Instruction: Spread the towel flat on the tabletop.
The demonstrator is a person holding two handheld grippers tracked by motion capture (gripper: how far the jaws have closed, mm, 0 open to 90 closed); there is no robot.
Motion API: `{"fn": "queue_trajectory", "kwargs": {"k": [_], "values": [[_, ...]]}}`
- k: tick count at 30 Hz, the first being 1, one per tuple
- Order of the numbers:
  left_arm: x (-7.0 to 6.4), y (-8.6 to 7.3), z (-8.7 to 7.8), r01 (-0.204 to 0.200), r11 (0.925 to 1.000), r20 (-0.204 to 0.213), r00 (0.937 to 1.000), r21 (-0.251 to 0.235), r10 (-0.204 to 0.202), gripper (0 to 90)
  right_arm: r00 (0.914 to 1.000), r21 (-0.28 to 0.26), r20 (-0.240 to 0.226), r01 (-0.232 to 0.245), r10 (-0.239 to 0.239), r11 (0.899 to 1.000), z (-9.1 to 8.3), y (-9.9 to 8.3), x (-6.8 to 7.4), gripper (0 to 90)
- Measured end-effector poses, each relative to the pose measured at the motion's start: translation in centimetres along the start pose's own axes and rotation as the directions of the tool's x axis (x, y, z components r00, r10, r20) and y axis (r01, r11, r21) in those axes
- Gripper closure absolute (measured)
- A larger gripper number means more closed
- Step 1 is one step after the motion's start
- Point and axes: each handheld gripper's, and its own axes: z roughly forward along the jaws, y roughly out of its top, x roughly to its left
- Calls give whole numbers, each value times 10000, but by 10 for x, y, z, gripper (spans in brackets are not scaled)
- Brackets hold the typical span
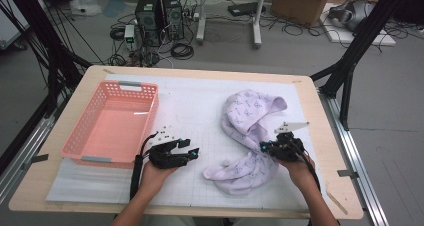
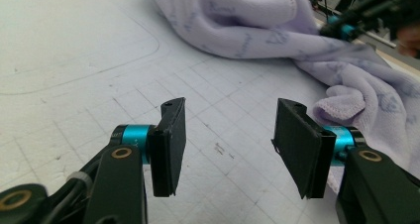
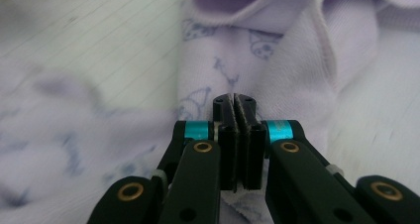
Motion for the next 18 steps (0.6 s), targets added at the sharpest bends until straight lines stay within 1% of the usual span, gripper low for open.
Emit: {"fn": "queue_trajectory", "kwargs": {"k": [1, 2, 3, 4, 5, 6, 7, 8, 9, 10, 11, 12, 13, 15, 16, 17, 18], "values": [[1, 0, -1, -1, 10000, -27, 10000, -17, 1, 464, 10000, 0, 0, 0, 0, 10000, 0, 0, 0, 883], [1, 0, -1, 34, 10000, -68, 10000, -57, -35, 464, 9994, 107, -172, -288, 290, 9995, -10, -9, 2, 882], [1, 0, -1, 34, 10000, -68, 10000, -57, -35, 464, 9985, 216, -339, -423, 431, 9989, -14, -12, 1, 874], [2, 0, -2, 49, 10000, -70, 10000, -68, -49, 464, 9983, 191, -353, -456, 462, 9988, -18, -13, 1, 844], [2, 0, -2, 63, 9999, -81, 9999, -81, -64, 464, 9983, 191, -353, -456, 462, 9988, -18, -13, 1, 844], [2, 0, -1, 34, 10000, -86, 10000, -87, -35, 464, 9985, 37, -294, -463, 464, 9989, -22, -12, 0, 766], [2, 0, -1, 41, 9999, -94, 9999, -100, -42, 464, 9994, -622, -118, -340, 333, 9975, -28, -6, 0, 634], [2, 0, -1, 51, 9999, -85, 10000, -102, -52, 464, 9994, -622, -118, -340, 333, 9975, -28, -6, 0, 634], [2, 0, -1, 54, 9999, -92, 9999, -116, -55, 464, 9999, -1423, 138, -74, 95, 9898, -29, 4, 1, 565], [2, 0, -1, 37, 9999, -101, 9999, -132, -38, 464, 9997, -1757, 251, 83, -40, 9844, -28, 10, 2, 544], [2, 0, -1, 37, 9999, -101, 9999, -132, -38, 464, 9997, -1757, 251, 83, -40, 9844, -28, 10, 2, 544], [2, 0, -1, 44, 9999, -102, 9999, -142, -46, 464, 9996, -1922, 258, 187, -140, 9812, -24, 16, 3, 547], [2, 0, -1, 52, 9999, -96, 9999, -144, -53, 465, 9989, -1828, 239, 444, -407, 9822, -10, 27, 6, 545], [2, 0, -1, 62, 9999, -56, 10000, -122, -62, 475, 9983, -1252, 251, 551, -524, 9906, 11, 37, 9, 538], [1, 0, 0, 26, 10000, -16, 10000, -92, -27, 483, 9984, -1015, 231, 543, -522, 9934, 21, 40, 10, 571], [1, 0, 0, 26, 10000, -16, 10000, -92, -27, 497, 9973, -824, 305, 690, -667, 9942, 29, 44, 11, 691], [1, -1, 0, -11, 10000, 85, 10000, -38, 12, 515, 9926, -627, 714, 1027, -981, 9927, 32, 47, 11, 835]]}}
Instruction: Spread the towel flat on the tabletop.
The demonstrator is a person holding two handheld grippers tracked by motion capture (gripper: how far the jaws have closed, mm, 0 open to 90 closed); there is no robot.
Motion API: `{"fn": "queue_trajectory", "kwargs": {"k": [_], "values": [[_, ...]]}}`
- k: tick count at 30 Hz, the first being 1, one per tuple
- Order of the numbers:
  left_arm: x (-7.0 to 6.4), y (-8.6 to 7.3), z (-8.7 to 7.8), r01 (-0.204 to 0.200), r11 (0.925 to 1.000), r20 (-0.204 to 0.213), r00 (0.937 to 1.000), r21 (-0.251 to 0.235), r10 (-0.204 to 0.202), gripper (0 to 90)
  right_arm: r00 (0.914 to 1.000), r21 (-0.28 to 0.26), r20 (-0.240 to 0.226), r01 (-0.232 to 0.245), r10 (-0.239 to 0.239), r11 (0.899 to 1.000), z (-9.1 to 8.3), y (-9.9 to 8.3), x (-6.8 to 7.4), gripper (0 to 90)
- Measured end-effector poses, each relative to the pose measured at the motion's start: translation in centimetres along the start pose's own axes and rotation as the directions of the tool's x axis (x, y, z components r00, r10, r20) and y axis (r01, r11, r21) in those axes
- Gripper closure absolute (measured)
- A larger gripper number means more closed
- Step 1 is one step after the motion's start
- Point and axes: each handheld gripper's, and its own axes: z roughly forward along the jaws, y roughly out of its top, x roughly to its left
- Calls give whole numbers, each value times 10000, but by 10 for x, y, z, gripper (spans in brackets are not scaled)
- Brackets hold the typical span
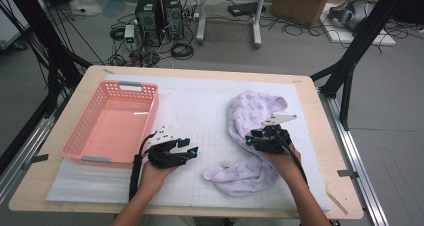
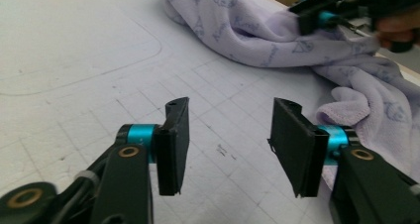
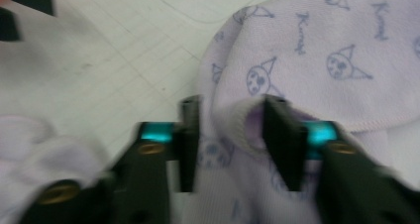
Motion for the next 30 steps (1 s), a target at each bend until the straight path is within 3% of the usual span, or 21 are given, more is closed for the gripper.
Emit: {"fn": "queue_trajectory", "kwargs": {"k": [1, 4, 5, 6, 8, 9, 10, 11, 13, 15, 17, 19, 21, 22, 23, 24, 26, 27, 28, 29, 30], "values": [[0, 0, 0, -46, 10000, 20, 10000, 15, 46, 525, 9982, 40, 504, 310, -312, 9995, 1, 2, -2, 869], [-1, 0, -1, -74, 10000, 26, 10000, -59, 74, 550, 9870, -483, 1570, -274, 347, 9985, -13, 4, -24, 877], [-1, 0, -1, -74, 10000, 26, 10000, -59, 74, 549, 9870, -483, 1570, -274, 347, 9985, -13, 4, -24, 877], [1, 0, -1, -55, 9999, -8, 10000, -91, 55, 549, 9724, -825, 2202, -604, 773, 9948, -27, 0, -42, 877], [1, 0, -2, -52, 10000, -45, 10000, -77, 51, 544, 9495, -932, 2920, -910, 1146, 9915, -39, -5, -56, 877], [2, 0, -2, 0, 9999, -76, 10000, -116, -1, 541, 9340, -1045, 3298, -1082, 1371, 9886, -45, -8, -63, 877], [2, 0, -2, 0, 9999, -76, 10000, -116, -1, 538, 9340, -1045, 3298, -1082, 1371, 9886, -45, -8, -63, 877], [2, 0, -3, -15, 9999, -130, 9999, -109, 14, 535, 8964, -1110, 4066, -1430, 1763, 9835, -54, -15, -77, 877], [2, 0, -2, 11, 9999, -92, 10000, -125, -12, 531, 8500, -839, 4871, -1829, 2004, 9795, -58, -22, -90, 877], [2, 0, -2, 2, 9999, -87, 10000, -118, -3, 531, 8088, -425, 5507, -2199, 2065, 9746, -60, -31, -98, 876], [2, 0, -2, 1, 9999, -81, 10000, -121, -2, 529, 8064, -379, 5492, -2382, 2193, 9705, -61, -36, -100, 854], [2, 0, -2, 10, 9999, -101, 9999, -125, -12, 525, 8239, -589, 5245, -2165, 2147, 9745, -61, -34, -93, 727], [3, 0, -2, 43, 9999, -142, 9999, -114, -45, 523, 8670, -1106, 4489, -1862, 2162, 9763, -59, -26, -82, 673], [3, 0, -2, 43, 9999, -142, 9999, -114, -45, 523, 8781, -1208, 4368, -1579, 1953, 9800, -57, -21, -75, 642], [2, 0, -2, 42, 9999, -153, 9999, -141, -44, 523, 8781, -1208, 4368, -1579, 1953, 9800, -57, -21, -75, 642], [2, 0, -2, -9, 9998, -130, 9999, -193, 6, 523, 9227, -1251, 3464, -1332, 1691, 9832, -47, -11, -63, 624], [2, 0, -2, 3, 9999, -99, 10000, -159, -5, 523, 9529, -1101, 2766, -974, 1246, 9891, -33, -2, -50, 608], [2, 0, -2, -2, 9999, -99, 10000, -130, 1, 523, 9634, -1057, 2438, -877, 1113, 9905, -25, 2, -43, 596], [2, 0, -2, -2, 9999, -99, 10000, -130, 1, 523, 9686, -958, 2310, -713, 918, 9928, -18, 5, -37, 595], [2, 0, -2, -21, 9999, -135, 9999, -107, 19, 523, 9686, -958, 2310, -713, 918, 9928, -18, 5, -37, 595], [2, 0, -3, -18, 9999, -164, 9999, -124, 16, 523, 9759, -866, 2003, -698, 860, 9938, -10, 8, -32, 590]]}}
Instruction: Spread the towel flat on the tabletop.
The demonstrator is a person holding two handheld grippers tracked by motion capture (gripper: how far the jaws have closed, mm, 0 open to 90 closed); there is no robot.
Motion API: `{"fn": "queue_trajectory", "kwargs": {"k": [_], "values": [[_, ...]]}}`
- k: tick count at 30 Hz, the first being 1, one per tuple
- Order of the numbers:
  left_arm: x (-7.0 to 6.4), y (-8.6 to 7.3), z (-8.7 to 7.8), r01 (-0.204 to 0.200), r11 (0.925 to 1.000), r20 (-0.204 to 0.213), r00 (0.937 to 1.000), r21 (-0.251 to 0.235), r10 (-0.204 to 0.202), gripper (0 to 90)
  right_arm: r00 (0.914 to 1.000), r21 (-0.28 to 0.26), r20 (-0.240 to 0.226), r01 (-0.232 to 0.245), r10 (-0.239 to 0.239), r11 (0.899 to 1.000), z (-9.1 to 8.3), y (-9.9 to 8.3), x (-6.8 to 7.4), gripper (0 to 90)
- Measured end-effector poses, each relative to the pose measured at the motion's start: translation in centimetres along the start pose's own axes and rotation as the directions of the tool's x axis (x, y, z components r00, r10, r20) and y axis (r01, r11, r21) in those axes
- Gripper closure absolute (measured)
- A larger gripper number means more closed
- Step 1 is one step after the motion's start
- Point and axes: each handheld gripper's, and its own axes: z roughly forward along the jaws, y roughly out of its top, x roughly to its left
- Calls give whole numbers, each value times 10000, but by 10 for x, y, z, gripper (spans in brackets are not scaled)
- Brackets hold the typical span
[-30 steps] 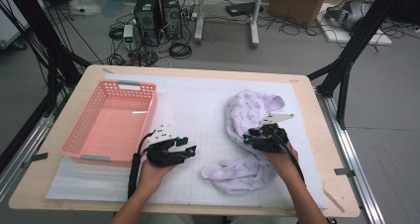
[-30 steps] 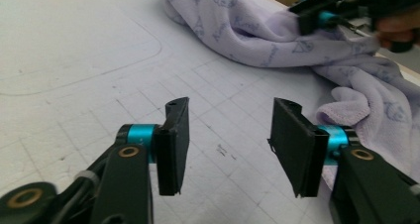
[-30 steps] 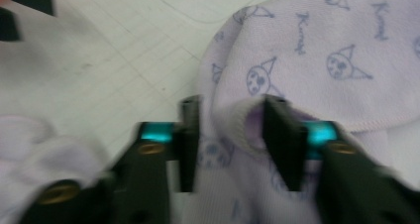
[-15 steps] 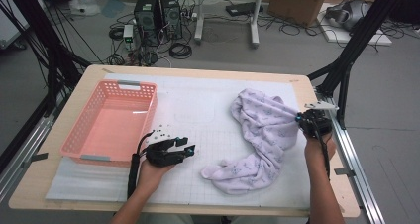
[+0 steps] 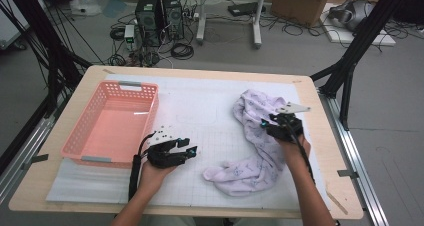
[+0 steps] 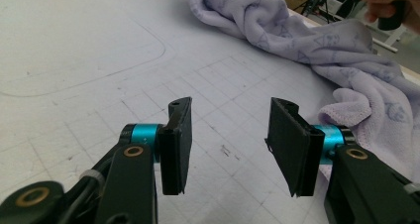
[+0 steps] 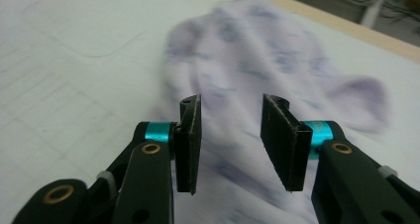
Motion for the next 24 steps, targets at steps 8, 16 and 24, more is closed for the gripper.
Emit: {"fn": "queue_trajectory", "kwargs": {"k": [8, 16, 24], "values": [[2, -1, -2, 19, 10000, -84, 10000, -7, -19, 520, 9963, 1526, 597, 515, -612, 9869, 61, 2, 26, 526], [6, 0, -5, 88, 9999, -294, 9995, -66, -90, 526, 9986, 1992, -41, 528, -531, 9785, 71, 7, 31, 770], [14, 0, -14, 369, 9987, -726, 9966, -353, -393, 533, 8931, 217, -4497, 246, -122, 9995, 81, 42, 81, 788]]}}
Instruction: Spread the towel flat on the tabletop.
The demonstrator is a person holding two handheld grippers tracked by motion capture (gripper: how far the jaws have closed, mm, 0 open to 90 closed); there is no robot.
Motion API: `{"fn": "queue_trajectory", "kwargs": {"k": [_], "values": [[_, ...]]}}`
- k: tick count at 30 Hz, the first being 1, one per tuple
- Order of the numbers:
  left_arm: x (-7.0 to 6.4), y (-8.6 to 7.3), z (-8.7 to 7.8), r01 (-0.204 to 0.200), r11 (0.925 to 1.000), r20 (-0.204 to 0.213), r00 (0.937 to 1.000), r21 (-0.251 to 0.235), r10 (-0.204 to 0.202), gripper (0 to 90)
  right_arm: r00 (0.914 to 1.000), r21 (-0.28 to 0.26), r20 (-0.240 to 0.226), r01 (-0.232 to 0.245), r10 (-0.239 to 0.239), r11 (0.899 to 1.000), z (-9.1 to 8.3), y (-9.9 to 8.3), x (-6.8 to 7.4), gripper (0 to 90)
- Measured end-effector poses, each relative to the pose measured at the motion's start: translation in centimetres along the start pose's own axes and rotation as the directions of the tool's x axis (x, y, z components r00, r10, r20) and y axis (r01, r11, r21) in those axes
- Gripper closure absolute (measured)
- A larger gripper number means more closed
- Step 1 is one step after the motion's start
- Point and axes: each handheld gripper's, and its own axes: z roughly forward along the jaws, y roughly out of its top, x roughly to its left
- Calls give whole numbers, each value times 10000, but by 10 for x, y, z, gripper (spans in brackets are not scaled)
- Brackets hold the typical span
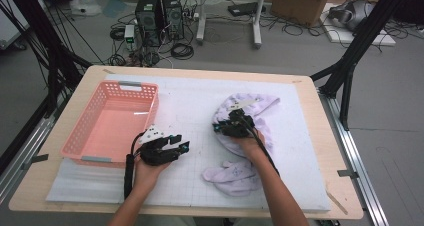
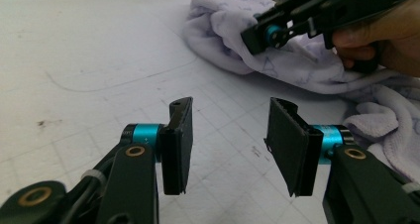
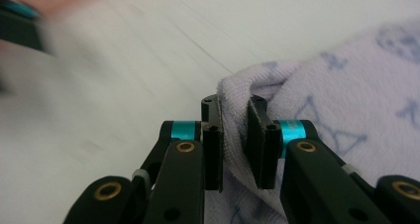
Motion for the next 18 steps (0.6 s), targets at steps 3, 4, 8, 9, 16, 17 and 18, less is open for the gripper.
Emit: {"fn": "queue_trajectory", "kwargs": {"k": [3, 4, 8, 9, 16, 17, 18], "values": [[2, 0, -3, 94, 9999, -81, 9999, -79, -95, 533, 9993, -456, -329, 145, -160, 9989, 6, 12, 6, 788], [2, 0, -3, 90, 9999, -67, 9999, -55, -90, 533, 9995, -760, -298, 104, -127, 9971, 11, 21, 8, 779], [2, 0, -3, 59, 10000, -4, 10000, 46, -59, 533, 9978, -1218, 618, -164, 241, 9924, 5, 27, 4, 564], [1, -1, -2, 47, 10000, 25, 10000, 72, -47, 537, 9965, -1396, 740, -292, 398, 9898, -2, 27, 2, 540], [-2, -2, -1, -167, 9994, 186, 9997, 301, 161, 678, 9739, -2199, 2262, 313, 198, 9750, -72, 14, -11, 592], [-3, -2, 0, -163, 9994, 201, 9997, 318, 156, 686, 9552, -2043, 2946, 330, 294, 9784, -92, 2, -20, 631], [-3, -2, 1, -144, 9994, 206, 9997, 308, 138, 686, 9552, -2043, 2946, 330, 294, 9784, -92, 2, -20, 631]]}}
